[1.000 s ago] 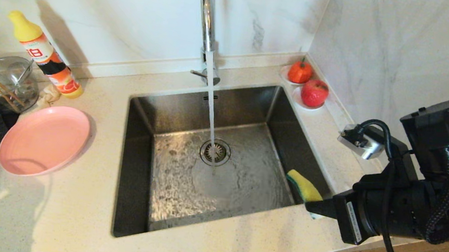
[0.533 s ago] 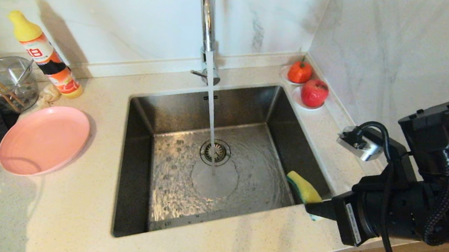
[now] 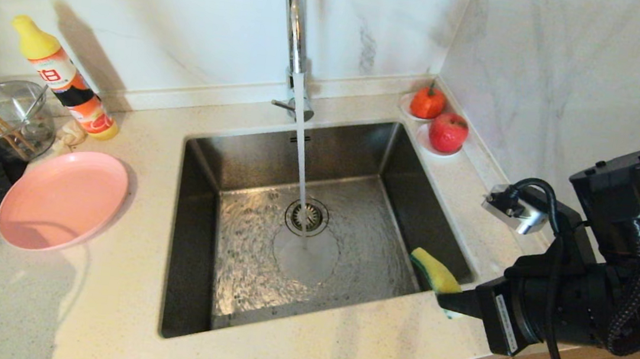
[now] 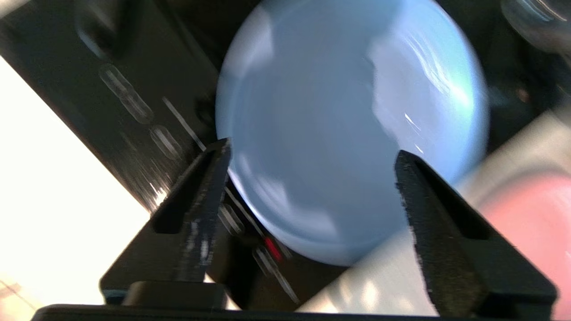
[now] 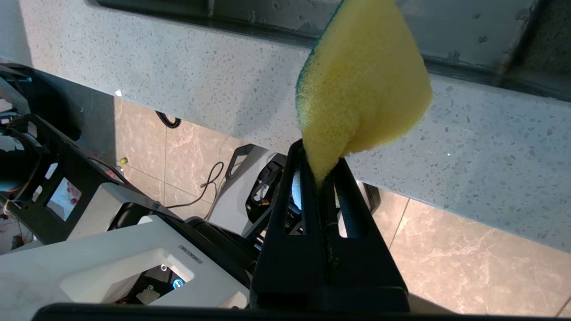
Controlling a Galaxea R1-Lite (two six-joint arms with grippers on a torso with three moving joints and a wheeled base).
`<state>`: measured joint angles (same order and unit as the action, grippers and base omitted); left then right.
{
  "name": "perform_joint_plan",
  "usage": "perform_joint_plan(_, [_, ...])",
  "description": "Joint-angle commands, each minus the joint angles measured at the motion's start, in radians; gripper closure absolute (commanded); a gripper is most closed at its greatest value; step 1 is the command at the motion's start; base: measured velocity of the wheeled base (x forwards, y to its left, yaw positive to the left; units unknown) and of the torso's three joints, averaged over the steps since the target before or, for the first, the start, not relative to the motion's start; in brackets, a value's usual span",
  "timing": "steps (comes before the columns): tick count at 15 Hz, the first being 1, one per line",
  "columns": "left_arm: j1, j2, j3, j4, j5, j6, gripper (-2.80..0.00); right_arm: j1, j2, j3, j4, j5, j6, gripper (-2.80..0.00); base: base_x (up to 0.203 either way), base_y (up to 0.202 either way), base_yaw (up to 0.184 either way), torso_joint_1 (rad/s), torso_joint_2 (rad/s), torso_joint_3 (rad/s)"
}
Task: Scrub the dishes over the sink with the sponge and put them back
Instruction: Place the plate on the table, then wash the plate
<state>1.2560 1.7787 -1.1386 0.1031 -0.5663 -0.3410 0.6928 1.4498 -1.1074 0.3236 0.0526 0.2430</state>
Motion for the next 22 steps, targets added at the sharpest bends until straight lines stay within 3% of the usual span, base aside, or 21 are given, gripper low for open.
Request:
perform_joint_plan(1, [-0.002,-0.093,0.021,0.068,-0.015,0.015,0.0,0.001,-0.005,0.001,0.003,0.0,0.002,0.0,0.0,0.0,0.0,0.0,0.0,0.0])
perform_joint_plan(3, [-0.009,-0.114,0.085,0.084,-0.016,0.105,0.0,-0.009,-0.002,0.001,0.003,0.001,0.001,0.0,0.0,0.0,0.0,0.0,0.0,0.0])
perform_joint_plan(5, [-0.027,-0.128,0.092,0.172,-0.015,0.178,0.0,-0.01,-0.003,0.002,0.005,0.001,0.001,0.0,0.0,0.0,0.0,0.0,0.0,0.0])
perform_joint_plan(8, [-0.048,-0.183,0.099,0.331,-0.052,0.343,0.0,-0.01,-0.011,0.01,0.007,0.0,0.002,0.0,0.0,0.0,0.0,0.0,0.0,0.0])
perform_joint_plan(13, [-0.244,-0.261,0.148,0.402,-0.057,0.406,0.0,-0.018,-0.02,0.011,0.026,-0.005,-0.002,0.0,0.0,0.0,0.0,0.0,0.0,0.0])
perform_joint_plan(16, [-0.372,-0.257,0.118,0.397,-0.002,0.399,0.0,-0.021,-0.02,0.006,0.026,-0.005,-0.004,0.0,0.0,0.0,0.0,0.0,0.0,0.0])
perform_joint_plan(18, [-0.416,-0.227,0.053,0.394,0.017,0.369,0.0,-0.021,-0.017,0.009,0.026,-0.003,-0.005,0.0,0.0,0.0,0.0,0.0,0.0,0.0])
perform_joint_plan(19, [-0.436,-0.203,0.004,0.394,0.02,0.344,-2.8,-0.021,-0.017,0.009,0.026,-0.002,-0.005,0.0,0.0,0.0,0.0,0.0,0.0,0.0])
perform_joint_plan(22, [-0.475,-0.104,-0.118,0.404,0.024,0.303,-2.8,-0.023,-0.019,0.013,0.026,-0.002,-0.004,0.0,0.0,0.0,0.0,0.0,0.0,0.0])
